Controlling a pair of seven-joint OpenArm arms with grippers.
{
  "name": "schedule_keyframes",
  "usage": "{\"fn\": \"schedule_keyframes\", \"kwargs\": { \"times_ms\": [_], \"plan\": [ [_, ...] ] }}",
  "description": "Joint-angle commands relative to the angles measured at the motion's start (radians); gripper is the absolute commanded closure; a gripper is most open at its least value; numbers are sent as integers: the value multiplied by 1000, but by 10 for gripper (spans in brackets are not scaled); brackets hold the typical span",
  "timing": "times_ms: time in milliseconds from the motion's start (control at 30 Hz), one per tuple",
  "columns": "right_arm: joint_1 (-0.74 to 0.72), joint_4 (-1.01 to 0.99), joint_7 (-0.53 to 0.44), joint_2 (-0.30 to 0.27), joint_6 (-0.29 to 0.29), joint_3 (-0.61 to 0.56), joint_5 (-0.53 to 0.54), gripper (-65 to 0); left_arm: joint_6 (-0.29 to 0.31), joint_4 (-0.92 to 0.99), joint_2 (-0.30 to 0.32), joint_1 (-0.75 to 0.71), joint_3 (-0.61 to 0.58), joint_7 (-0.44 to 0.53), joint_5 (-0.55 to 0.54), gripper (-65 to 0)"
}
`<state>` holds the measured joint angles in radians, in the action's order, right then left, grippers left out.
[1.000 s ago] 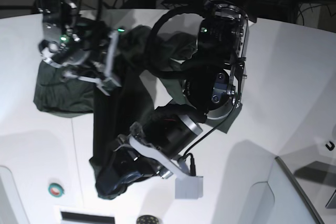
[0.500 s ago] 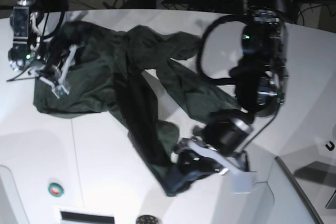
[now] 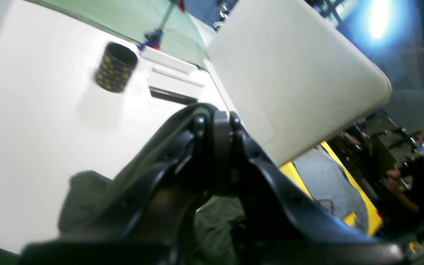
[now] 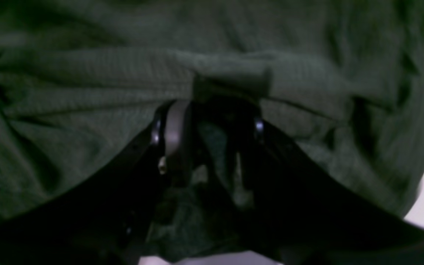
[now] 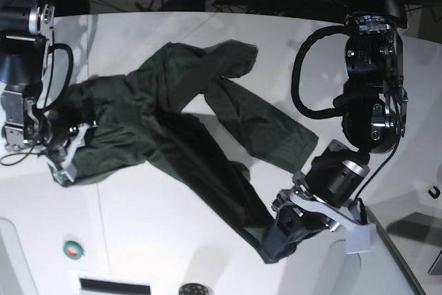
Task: Layout the t-shirt on the table in an organized manner, then fold the t-shirt properly
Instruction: 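Hold the shirt up with both grippers and drag it across the table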
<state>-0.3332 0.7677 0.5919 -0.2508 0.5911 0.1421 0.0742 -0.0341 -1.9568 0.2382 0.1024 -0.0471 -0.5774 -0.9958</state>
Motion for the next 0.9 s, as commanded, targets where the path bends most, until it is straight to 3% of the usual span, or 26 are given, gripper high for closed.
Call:
{"fn": "schedule_keyframes", "kwargs": {
  "times_ms": [0,100,300,433,567,667,867],
  "plan": [
    [-11,8,7,-15,-15,1,-17,-203,10,-14,5,18,23,27,2,0],
    [13,132,20,-28,-15,9,-17,-203,10,-14,5,13,63,27,45,0],
    [285,677,210,-31,-15,12,-12,-209,10,-14,-3,-5,69,27,48,0],
    [444,901,308,29,-12,37,-12,-230,10,-16,-4,-30,71,27,47,0],
    [515,915,319,80,-10,44,-11,-329,10,-16,-15,-33,71,27,50,0],
    [532,890,317,109,-10,50,77,-333,10,-14,-17,-31,72,27,50,0],
    [501,786,320,113,-12,96,232,-341,10,-14,-17,-23,72,27,50,0]
  ]
}}
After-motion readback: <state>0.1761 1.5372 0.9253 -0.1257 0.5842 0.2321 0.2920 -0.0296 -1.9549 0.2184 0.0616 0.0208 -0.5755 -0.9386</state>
